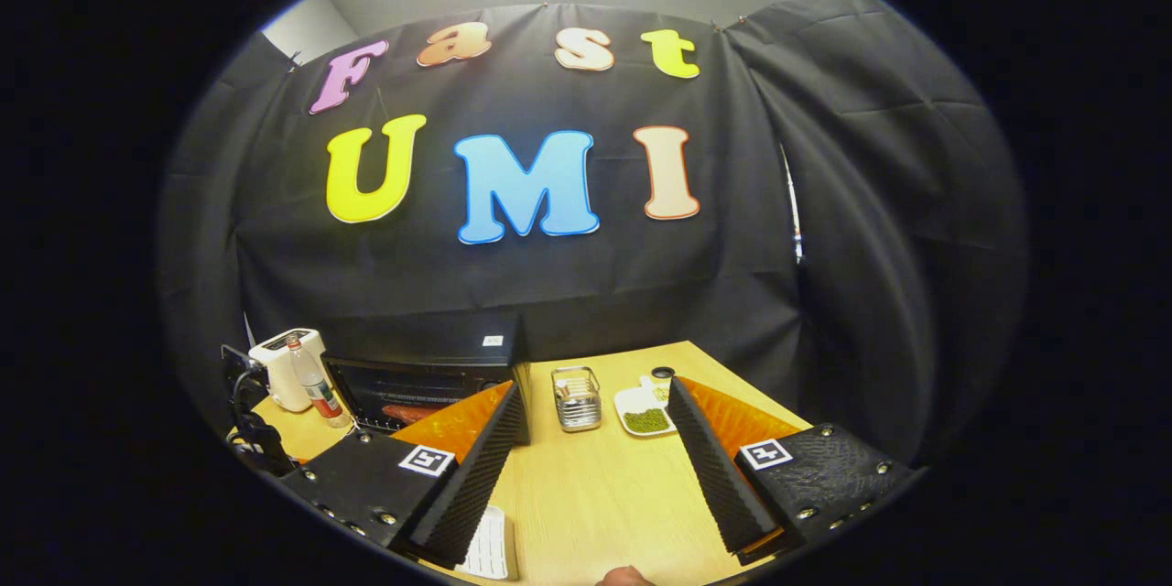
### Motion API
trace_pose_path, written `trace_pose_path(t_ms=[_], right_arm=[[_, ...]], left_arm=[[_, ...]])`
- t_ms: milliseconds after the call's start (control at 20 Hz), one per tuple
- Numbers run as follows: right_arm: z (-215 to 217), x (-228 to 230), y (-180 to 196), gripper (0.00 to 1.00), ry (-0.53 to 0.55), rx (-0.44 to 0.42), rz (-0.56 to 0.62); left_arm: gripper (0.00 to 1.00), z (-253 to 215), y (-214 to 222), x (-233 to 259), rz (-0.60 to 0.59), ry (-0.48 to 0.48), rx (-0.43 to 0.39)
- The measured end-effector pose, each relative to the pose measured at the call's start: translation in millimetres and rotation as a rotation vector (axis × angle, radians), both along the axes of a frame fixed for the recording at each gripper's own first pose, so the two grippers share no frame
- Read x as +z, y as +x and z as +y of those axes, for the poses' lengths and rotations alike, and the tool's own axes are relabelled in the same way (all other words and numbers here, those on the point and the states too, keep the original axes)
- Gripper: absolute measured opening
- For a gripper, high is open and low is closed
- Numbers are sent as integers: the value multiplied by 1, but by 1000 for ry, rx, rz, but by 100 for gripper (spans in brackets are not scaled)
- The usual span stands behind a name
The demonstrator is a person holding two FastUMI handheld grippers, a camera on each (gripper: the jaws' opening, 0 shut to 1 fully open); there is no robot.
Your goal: Open the electric oven with the left hand, put the food in, and close the electric oven.
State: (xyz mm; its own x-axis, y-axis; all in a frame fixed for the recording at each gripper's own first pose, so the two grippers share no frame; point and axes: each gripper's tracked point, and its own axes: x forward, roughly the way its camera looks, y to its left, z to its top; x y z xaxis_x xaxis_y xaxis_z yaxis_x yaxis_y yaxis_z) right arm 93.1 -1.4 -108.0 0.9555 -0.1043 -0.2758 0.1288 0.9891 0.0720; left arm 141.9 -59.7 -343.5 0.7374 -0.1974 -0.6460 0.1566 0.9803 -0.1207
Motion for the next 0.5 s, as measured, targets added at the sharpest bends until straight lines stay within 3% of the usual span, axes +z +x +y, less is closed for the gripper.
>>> trace_pose_path(t_ms=[500], right_arm=[[-36,-8,-33,97,-34,-108,44]], left_arm=[[100,-21,20,-42,85,5,-13]])
